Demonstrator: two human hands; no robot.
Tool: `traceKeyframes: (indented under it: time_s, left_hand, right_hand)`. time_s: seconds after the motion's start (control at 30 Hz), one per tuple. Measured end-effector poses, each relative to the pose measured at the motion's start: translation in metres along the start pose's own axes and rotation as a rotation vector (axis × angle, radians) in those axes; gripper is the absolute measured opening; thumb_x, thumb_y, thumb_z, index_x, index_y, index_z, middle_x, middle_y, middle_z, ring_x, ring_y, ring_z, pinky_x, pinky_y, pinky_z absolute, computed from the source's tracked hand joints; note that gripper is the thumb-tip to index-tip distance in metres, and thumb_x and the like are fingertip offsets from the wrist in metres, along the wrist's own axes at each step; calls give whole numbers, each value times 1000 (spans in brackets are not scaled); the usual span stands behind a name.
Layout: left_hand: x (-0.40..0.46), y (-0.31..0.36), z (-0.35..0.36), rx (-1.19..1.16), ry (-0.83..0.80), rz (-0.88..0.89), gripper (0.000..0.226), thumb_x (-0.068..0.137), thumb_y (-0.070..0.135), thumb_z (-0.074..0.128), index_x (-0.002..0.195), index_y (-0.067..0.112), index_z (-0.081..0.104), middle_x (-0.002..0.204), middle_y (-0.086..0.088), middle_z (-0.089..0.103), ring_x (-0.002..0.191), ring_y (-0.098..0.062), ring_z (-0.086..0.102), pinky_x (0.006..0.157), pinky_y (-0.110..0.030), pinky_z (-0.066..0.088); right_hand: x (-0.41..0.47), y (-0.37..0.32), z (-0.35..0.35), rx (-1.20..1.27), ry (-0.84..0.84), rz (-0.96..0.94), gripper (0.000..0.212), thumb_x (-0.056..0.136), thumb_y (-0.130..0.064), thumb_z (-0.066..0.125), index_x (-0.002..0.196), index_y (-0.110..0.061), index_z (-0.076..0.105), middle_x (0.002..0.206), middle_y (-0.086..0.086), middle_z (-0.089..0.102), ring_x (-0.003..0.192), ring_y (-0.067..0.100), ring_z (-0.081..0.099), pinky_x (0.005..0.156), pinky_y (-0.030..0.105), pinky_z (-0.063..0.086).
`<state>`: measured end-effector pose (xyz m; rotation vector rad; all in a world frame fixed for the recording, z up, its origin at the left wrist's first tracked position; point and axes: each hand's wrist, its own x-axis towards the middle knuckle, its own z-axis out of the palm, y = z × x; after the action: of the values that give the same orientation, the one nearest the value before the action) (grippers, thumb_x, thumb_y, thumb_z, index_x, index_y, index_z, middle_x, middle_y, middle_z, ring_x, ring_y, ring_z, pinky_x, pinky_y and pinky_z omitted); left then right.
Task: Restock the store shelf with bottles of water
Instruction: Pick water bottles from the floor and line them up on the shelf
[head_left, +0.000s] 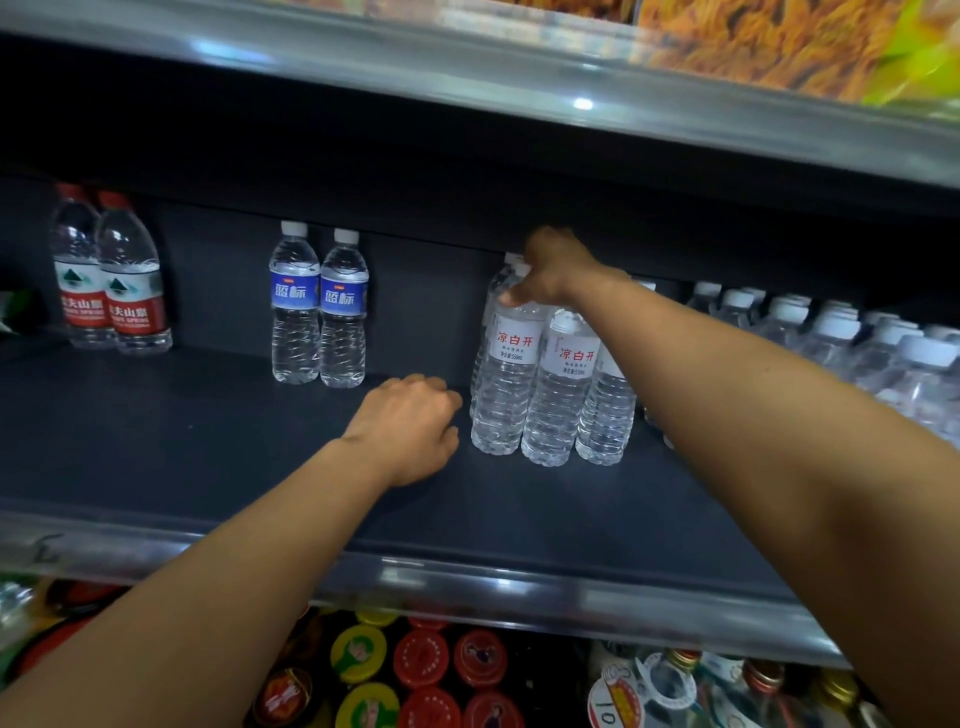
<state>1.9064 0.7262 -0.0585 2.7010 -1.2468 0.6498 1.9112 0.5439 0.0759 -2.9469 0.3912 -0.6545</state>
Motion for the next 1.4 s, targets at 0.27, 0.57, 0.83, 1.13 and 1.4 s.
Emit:
traceKeyframes:
  time_s: [0.27, 0.57, 0.83, 1.13, 1.4]
  left_hand:
    - [9, 21, -7, -13, 31, 47, 32, 94, 32, 44, 119, 17, 57, 115, -2, 56, 111, -23, 51, 88, -34, 42]
    - [18, 35, -3, -19, 39, 84, 27, 94, 31, 43, 110, 14, 58, 110, -2, 56, 107, -22, 52, 84, -32, 40]
    - [18, 36, 6, -32, 16, 90, 30, 95, 30, 43, 116, 15, 57, 114, -2, 56, 110, -22, 51, 89, -33, 41]
    - [16, 39, 0, -25, -4, 72, 31, 94, 31, 44, 117, 15, 57, 114, -2, 56, 111, -23, 51, 90, -35, 42]
    - [-1, 49, -23, 10, 12, 47, 29, 93, 30, 45, 115, 16, 59, 113, -2, 57, 110, -24, 52, 87, -36, 43]
  right_hand:
    - [-16, 16, -31, -187, -17, -109, 43, 86, -26, 69, 123, -5, 60, 127, 13, 58, 115, 29, 54, 85, 30, 43]
    - [-19, 40, -23, -193, -69, -37, 35, 87, -23, 69, 117, -6, 63, 127, 14, 57, 113, 29, 56, 88, 34, 47]
    - [-8, 40, -15, -178, -26, -41, 39, 86, -25, 70, 120, -7, 59, 129, 13, 52, 116, 28, 53, 79, 29, 41]
    - [-18, 42, -16, -131, -40, 3, 49, 91, -32, 64, 130, -5, 52, 132, 14, 52, 117, 29, 53, 82, 30, 42]
    - [-68, 48, -25, -229, 32, -40, 46, 92, -37, 60, 127, -8, 52, 128, 15, 55, 114, 33, 55, 87, 36, 45]
